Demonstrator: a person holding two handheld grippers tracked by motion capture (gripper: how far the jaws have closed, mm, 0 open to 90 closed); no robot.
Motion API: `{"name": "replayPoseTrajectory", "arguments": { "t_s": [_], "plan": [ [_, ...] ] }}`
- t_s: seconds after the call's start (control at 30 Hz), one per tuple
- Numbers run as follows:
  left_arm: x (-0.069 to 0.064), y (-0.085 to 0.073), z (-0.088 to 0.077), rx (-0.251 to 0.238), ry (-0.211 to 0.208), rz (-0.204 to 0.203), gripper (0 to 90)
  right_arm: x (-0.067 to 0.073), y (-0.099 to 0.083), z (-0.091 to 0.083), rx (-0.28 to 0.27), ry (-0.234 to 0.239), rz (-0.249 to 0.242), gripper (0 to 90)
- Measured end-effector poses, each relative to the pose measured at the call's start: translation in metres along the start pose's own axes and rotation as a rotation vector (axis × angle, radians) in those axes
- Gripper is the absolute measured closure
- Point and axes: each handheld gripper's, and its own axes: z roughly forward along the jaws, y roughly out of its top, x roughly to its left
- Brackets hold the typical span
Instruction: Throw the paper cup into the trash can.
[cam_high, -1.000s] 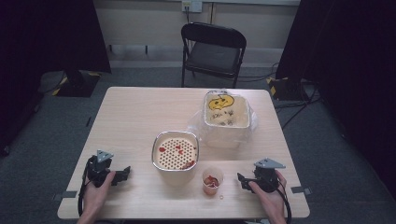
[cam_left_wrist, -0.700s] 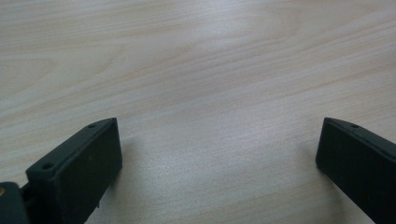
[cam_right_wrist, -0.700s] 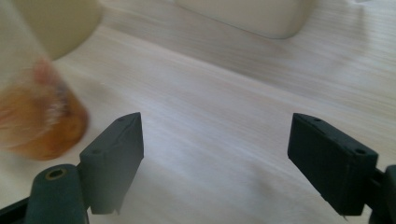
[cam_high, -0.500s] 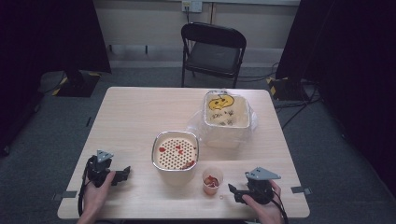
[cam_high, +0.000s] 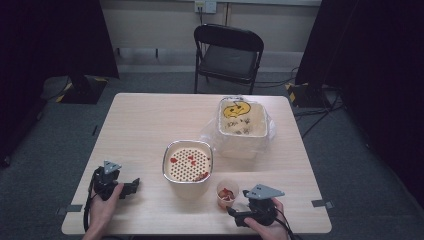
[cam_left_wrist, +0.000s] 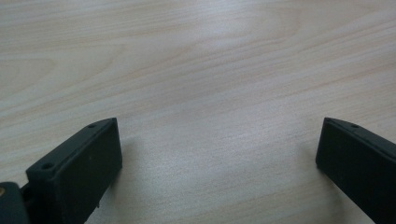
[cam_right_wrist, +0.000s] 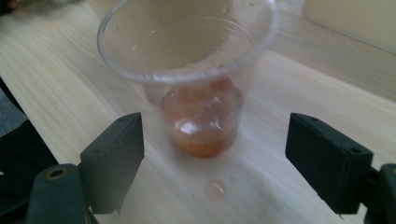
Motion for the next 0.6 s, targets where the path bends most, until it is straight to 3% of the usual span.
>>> {"name": "replayPoseTrajectory", "arguments": {
  "t_s": [0.23,0.6],
  "plan": [
    [0.000,0.000,0.000,0.000,0.000,0.000,0.0,0.004,0.014,0.026,-0.003,0.039,-0.010,23.3],
    [0.000,0.000,0.000,0.000,0.000,0.000,0.0,0.002,0.015,0.039,0.007,0.058,-0.030,34.9]
  ]
}}
